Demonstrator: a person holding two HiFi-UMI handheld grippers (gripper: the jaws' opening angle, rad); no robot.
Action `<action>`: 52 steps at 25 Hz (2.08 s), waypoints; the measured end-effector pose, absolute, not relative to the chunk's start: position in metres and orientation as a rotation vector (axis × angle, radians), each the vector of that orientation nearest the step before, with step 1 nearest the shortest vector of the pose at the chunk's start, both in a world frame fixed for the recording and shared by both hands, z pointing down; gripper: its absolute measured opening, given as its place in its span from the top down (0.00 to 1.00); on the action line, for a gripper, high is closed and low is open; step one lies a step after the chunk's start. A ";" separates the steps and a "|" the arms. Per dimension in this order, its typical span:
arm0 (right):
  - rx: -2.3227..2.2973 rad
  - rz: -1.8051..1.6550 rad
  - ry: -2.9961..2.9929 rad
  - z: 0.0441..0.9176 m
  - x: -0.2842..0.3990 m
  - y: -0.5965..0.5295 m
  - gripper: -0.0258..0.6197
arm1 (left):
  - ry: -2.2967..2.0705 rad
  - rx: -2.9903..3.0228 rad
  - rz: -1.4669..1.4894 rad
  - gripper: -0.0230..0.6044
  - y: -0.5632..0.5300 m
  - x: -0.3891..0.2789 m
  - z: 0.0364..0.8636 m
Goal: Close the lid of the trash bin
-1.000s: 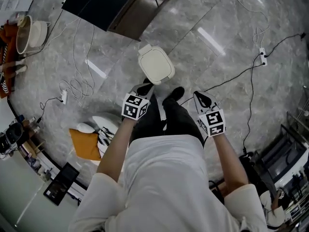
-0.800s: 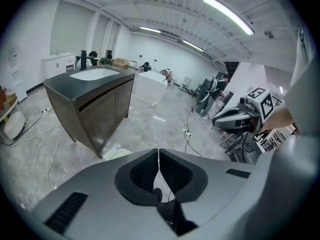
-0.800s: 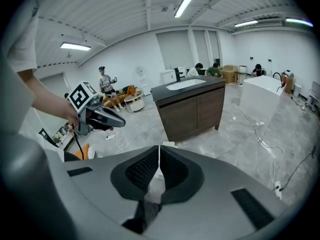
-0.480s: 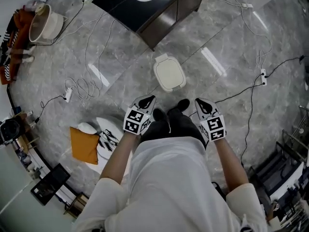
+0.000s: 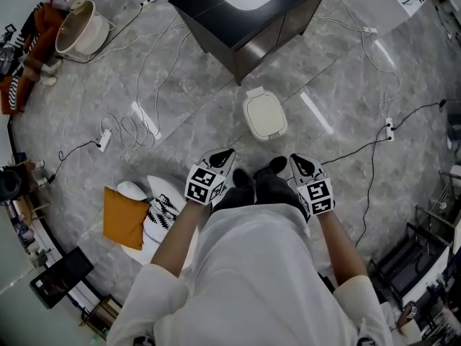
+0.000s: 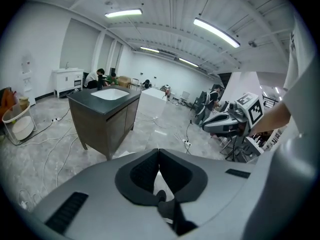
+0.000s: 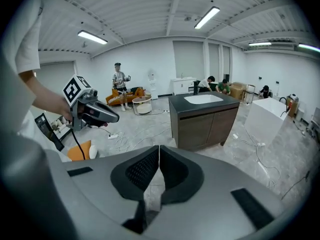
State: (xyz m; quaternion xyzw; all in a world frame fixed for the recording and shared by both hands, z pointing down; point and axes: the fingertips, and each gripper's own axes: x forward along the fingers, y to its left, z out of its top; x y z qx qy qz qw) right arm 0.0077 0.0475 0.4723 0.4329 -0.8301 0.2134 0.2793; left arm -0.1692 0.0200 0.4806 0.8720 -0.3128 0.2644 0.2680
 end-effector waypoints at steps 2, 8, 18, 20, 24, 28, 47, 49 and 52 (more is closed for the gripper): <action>1.174 0.539 -2.222 0.464 0.002 0.051 0.91 | -0.853 2.367 0.686 0.93 0.025 -0.176 0.472; 1.155 0.499 -2.228 0.443 -0.016 0.075 0.91 | -0.858 2.392 0.609 0.93 0.051 -0.194 0.448; 1.217 0.544 -2.225 0.422 -0.006 0.093 0.91 | -0.818 2.461 0.548 0.93 0.061 -0.193 0.424; 1.244 0.557 -2.239 0.413 0.002 0.090 0.91 | -0.826 2.477 0.532 0.93 0.059 -0.191 0.416; 1.268 0.506 -2.259 0.392 0.024 0.081 0.91 | -0.853 2.507 0.512 0.93 0.052 -0.179 0.399; 1.286 0.459 -2.279 0.373 0.048 0.076 0.91 | -0.905 2.512 0.490 0.93 0.048 -0.166 0.382; 1.326 0.384 -2.351 0.349 0.109 0.057 0.91 | -1.154 2.473 0.412 0.93 0.041 -0.145 0.349; 1.321 0.381 -2.356 0.349 0.109 0.056 0.91 | -1.159 2.473 0.410 0.93 0.041 -0.145 0.347; 1.309 0.359 -2.361 0.348 0.108 0.057 0.91 | -1.154 2.478 0.415 0.93 0.042 -0.143 0.347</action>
